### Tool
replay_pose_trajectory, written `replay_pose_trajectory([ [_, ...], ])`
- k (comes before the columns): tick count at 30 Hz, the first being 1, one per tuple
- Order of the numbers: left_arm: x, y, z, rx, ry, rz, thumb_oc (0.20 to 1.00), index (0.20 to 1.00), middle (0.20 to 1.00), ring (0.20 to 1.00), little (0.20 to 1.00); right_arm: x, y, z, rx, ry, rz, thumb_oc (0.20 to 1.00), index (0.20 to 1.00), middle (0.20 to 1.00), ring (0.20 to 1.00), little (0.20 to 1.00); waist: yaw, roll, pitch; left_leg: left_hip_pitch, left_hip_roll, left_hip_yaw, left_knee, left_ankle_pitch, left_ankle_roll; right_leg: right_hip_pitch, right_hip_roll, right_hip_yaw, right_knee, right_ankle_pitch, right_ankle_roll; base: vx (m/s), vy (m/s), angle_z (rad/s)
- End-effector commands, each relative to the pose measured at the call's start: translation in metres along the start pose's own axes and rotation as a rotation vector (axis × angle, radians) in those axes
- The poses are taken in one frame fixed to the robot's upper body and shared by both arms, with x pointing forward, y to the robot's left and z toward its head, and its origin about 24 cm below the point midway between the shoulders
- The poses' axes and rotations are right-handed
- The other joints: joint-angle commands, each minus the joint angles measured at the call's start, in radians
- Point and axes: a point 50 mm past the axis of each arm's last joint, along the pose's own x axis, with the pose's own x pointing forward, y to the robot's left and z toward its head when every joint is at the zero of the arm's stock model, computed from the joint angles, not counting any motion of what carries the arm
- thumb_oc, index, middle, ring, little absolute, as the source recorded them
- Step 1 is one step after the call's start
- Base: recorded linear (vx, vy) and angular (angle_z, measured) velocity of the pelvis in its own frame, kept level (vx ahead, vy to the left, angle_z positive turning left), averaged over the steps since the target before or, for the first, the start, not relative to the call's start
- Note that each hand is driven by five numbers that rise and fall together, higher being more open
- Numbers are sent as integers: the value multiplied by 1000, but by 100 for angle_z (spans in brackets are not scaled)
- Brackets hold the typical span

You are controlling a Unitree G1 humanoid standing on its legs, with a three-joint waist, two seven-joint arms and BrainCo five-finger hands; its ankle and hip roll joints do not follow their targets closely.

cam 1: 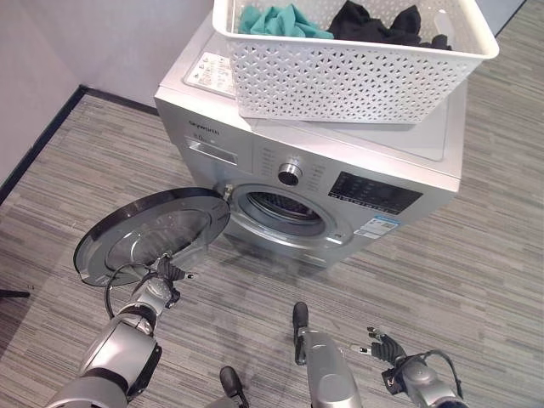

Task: Grab the laundry basket,head to the washer,open it,put in the laundry and shut it.

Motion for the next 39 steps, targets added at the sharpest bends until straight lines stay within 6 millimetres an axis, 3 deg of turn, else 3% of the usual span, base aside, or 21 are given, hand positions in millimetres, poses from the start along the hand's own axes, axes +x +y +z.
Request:
replay_pose_trajectory([
  [1, -8, -18, -17, -209, 14, 1, 1000, 1000, 1000, 1000, 1000, -12, 15, -52, 114, 165, -14, 1000, 1000, 1000, 1000, 1000, 28, -3, -95, 140, -4, 14, 26, -165, 15, -66, -37, 69, -85, 104, 136, 18, -112, 20],
  [2, -8, -18, -17, -209, 14, 3, 1000, 1000, 1000, 1000, 1000, -12, 15, -51, 114, 164, -14, 1000, 1000, 1000, 1000, 1000, 26, -16, -98, 129, -13, 20, 29, -149, 14, -72, -44, 69, -94, 119, 124, 21, -134, 19],
  [4, -16, -39, -27, -279, 30, -47, 1000, 1000, 1000, 1000, 1000, -18, 11, -69, 158, 246, -46, 1000, 1000, 1000, 1000, 1000, 39, 12, -113, 133, 17, 20, 54, -164, 4, -45, -13, 71, -93, 77, 119, 73, -128, 4],
  [6, -28, -64, -40, -359, 55, -106, 1000, 1000, 1000, 1000, 1000, -22, 9, -83, 209, 319, -77, 1000, 1000, 1000, 1000, 1000, 57, 17, -134, 114, 42, 24, 108, -110, -17, -10, 18, 63, -119, 57, 79, 96, -187, 8],
  [7, -28, -65, -40, -359, 56, -108, 1000, 1000, 1000, 1000, 1000, -23, 8, -84, 209, 320, -78, 1000, 1000, 1000, 1000, 1000, 58, 30, -132, 124, 52, 19, 107, -127, -19, -3, 27, 63, -112, 42, 89, 93, -181, 4],
  [10, -48, -92, -66, -474, 123, -169, 1000, 1000, 1000, 1000, 1000, -30, 5, -100, 268, 400, -119, 1000, 1000, 1000, 1000, 1000, 96, 28, -155, 90, 87, -21, 248, 18, -48, 101, 93, 48, -178, 3, 24, 90, -214, -1],
  [11, -48, -92, -66, -474, 123, -169, 1000, 1000, 1000, 1000, 1000, -30, 5, -100, 268, 400, -119, 1000, 1000, 1000, 1000, 1000, 95, 29, -155, 90, 87, -21, 248, 18, -48, 102, 93, 47, -179, 3, 24, 107, -194, 0],
  [13, -56, -102, -74, -500, 155, -194, 1000, 1000, 1000, 1000, 1000, -32, 2, -104, 281, 424, -132, 1000, 1000, 1000, 1000, 1000, 118, 15, -157, 37, 85, -81, 371, 91, -57, 158, 117, 45, -212, -15, -4, 89, -153, 3],
  [15, -61, -110, -78, -499, 169, -216, 1000, 1000, 1000, 1000, 1000, -32, 2, -104, 280, 427, -135, 1000, 1000, 1000, 1000, 1000, 126, 1, -160, 9, 93, -93, 444, 131, -63, 209, 120, 27, -242, -30, -20, 104, -123, 19],
  [17, -62, -113, -77, -502, 173, -224, 1000, 1000, 1000, 1000, 1000, -32, 2, -104, 281, 429, -137, 1000, 1000, 1000, 1000, 1000, 130, -4, -160, -4, 98, -82, 460, 131, -60, 232, 118, 21, -257, -40, -25, 124, -11, 29],
  [18, -65, -122, -73, -505, 176, -253, 1000, 1000, 1000, 1000, 1000, -33, 2, -105, 280, 431, -148, 1000, 1000, 1000, 1000, 1000, 131, -5, -168, -20, 113, -15, 374, 33, -48, 292, 95, -7, -283, -67, -6, 148, 49, 24],
  [19, -65, -123, -73, -505, 176, -253, 1000, 1000, 1000, 1000, 1000, -33, 2, -105, 280, 431, -149, 1000, 1000, 1000, 1000, 1000, 131, -5, -167, -20, 113, -16, 375, 31, -48, 293, 95, -8, -283, -67, -5, 191, 79, 44],
  [20, -64, -124, -69, -508, 168, -256, 1000, 1000, 1000, 1000, 1000, -32, 1, -103, 291, 420, -160, 1000, 1000, 1000, 1000, 1000, 133, -21, -173, -71, 94, 0, 321, -29, -33, 312, 74, -9, -288, -72, 4, 46, 35, 56],
  [22, -63, -123, -67, -509, 161, -255, 1000, 1000, 1000, 1000, 1000, -30, 1, -100, 295, 411, -161, 1000, 1000, 1000, 1000, 1000, 135, -32, -175, -106, 71, -4, 284, -6, -25, 307, 62, -13, -288, -61, 4, -10, 55, 42],
  [26, -62, -125, -58, -518, 131, -259, 1000, 1000, 1000, 1000, 1000, -27, 3, -95, 289, 395, -158, 1000, 1000, 1000, 1000, 1000, 167, -22, -166, -175, 23, -109, 206, 38, -35, 337, 65, 10, -294, -59, 16, 42, 122, -14],
  [29, -69, -131, -69, -518, 160, -277, 1000, 1000, 1000, 1000, 1000, -27, 7, -97, 278, 409, -140, 1000, 1000, 1000, 1000, 1000, 171, 0, -180, -134, 24, -80, 166, 33, -21, 361, 63, 22, -284, -62, 29, 136, 207, -31],
  [34, -73, -127, -86, -526, 206, -259, 1000, 1000, 1000, 1000, 1000, -26, 6, -95, 308, 408, -148, 1000, 1000, 1000, 1000, 1000, 182, 3, -194, -91, -14, -52, 157, 4, 15, 357, 28, 53, -226, -65, 45, 72, 192, -27],
  [39, -74, -118, -97, -536, 235, -231, 1000, 1000, 1000, 1000, 1000, -32, -19, -100, 510, 407, -277, 1000, 1000, 1000, 1000, 1000, 182, 10, -191, -53, -51, -27, 123, -12, 57, 305, 7, 71, -84, -87, 72, 31, 220, -28],
])
